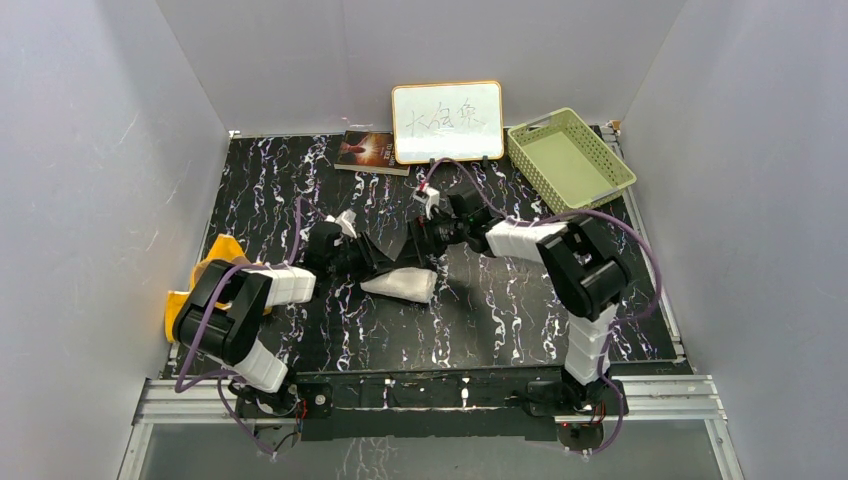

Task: Roll the towels
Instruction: Roll the towel at the center of the board, then pick up the towel at the center of the board.

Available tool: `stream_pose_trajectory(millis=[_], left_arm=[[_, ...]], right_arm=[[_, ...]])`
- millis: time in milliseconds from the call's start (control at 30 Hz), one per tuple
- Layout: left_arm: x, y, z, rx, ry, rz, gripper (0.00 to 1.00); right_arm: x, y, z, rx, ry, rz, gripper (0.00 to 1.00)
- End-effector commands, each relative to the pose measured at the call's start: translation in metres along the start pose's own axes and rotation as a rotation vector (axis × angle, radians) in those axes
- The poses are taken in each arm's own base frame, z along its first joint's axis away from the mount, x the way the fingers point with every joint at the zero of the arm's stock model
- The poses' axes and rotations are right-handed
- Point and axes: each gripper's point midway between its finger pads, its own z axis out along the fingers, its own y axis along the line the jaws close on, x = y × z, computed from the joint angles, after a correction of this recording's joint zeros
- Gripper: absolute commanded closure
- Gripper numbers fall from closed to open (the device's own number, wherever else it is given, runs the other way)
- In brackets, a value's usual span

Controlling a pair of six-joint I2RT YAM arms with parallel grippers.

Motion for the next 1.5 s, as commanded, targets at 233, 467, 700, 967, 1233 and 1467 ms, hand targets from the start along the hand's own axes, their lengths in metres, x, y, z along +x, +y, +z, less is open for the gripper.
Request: stream_pose_trajectory(millis=[233,467,700,967,1233,1467], left_arm=[[0.009,0.022,0.005,-0.104,0.014,0.053,0.73],[0.009,0.025,0.006,-0.122,0.018,0.063,0.73],[0.009,0.028,0.01,-0.134,0.035,0.073,0.73],[0.006,0.028,0.016,-0.138,0.049,0.077,0.73],[0.004,0.026,0.017,-0.141,0.057,0.092,0.73],[-0.001,0.02,0.016,-0.145,0.067,0.109,0.72]], right_arm=[[-0.138,0.048,-0.15,0.414,-0.918,-0.361,0.02],[-0.085,0.089,-0.087,0.61,-0.609,-0.962,0.02],[-0.009,0.069,-0.038,0.604,-0.137,-1.366,0.02],[0.017,0.035,0.0,0.606,0.053,-1.417,0.02],[0.02,0.008,0.012,0.677,0.115,-1.392,0.02],[0.037,-0.031,0.016,0.751,0.248,-1.264,0.44]])
